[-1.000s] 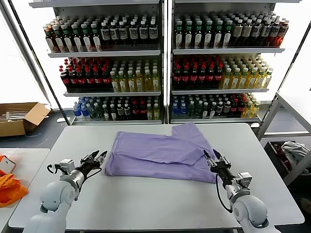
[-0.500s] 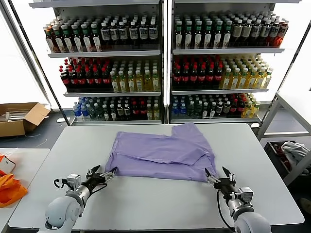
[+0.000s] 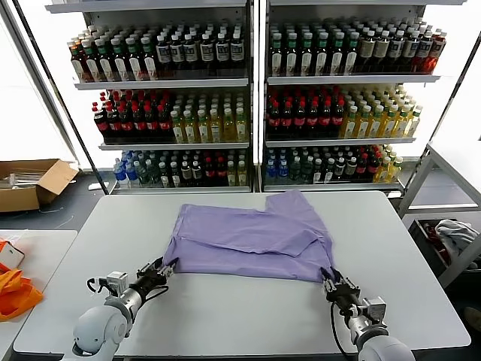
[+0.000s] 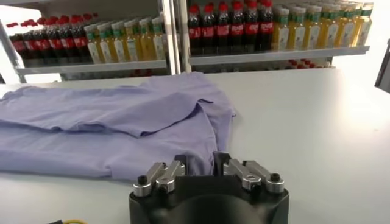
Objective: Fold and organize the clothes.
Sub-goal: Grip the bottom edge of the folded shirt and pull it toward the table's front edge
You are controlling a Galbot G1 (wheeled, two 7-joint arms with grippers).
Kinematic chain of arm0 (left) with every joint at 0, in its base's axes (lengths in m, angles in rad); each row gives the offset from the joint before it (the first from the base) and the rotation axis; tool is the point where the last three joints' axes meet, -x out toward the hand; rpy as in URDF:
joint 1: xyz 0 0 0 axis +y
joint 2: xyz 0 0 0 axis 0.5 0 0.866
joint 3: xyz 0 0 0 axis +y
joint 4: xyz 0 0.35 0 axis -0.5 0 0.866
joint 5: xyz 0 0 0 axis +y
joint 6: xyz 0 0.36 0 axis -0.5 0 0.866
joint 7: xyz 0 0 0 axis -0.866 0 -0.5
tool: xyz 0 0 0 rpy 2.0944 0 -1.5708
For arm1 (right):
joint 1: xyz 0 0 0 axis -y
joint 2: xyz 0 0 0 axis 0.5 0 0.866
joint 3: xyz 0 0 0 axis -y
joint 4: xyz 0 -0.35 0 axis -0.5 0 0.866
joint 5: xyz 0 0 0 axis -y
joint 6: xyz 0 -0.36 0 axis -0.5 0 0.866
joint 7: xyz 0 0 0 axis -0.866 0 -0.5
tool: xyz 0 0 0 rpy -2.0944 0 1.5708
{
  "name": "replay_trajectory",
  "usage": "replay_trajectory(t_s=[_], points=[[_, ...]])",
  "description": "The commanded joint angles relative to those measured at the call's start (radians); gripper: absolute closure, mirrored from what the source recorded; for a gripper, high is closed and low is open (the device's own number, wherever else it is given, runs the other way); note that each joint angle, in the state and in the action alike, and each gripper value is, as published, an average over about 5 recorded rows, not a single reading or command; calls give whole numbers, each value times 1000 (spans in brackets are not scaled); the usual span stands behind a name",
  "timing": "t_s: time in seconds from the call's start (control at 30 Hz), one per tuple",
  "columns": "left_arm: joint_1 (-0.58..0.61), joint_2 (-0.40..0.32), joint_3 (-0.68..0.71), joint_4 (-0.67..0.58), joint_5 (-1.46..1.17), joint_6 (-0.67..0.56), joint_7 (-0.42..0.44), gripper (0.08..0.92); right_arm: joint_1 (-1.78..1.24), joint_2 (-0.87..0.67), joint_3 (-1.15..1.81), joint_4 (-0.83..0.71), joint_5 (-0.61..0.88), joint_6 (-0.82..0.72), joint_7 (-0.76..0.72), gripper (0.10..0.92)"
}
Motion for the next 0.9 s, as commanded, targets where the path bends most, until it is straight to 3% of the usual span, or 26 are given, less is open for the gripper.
replay_trajectory(t_s=[0.03, 0.33, 0.5, 0.9], points=[[33, 6, -11, -30, 1, 9, -3, 676, -14, -5, -2, 17, -2, -8, 1, 885], [233, -12, -99, -214, 3, 28, -36, 898, -147, -69, 22, 158, 6, -13, 7, 917], [351, -45, -121, -335, 29, 42, -46, 904, -254, -108, 56, 219, 14, -5, -4, 917], [440, -46, -162, -426, 43, 42, -47, 904, -447, -109, 97, 318, -13, 4, -14, 917]])
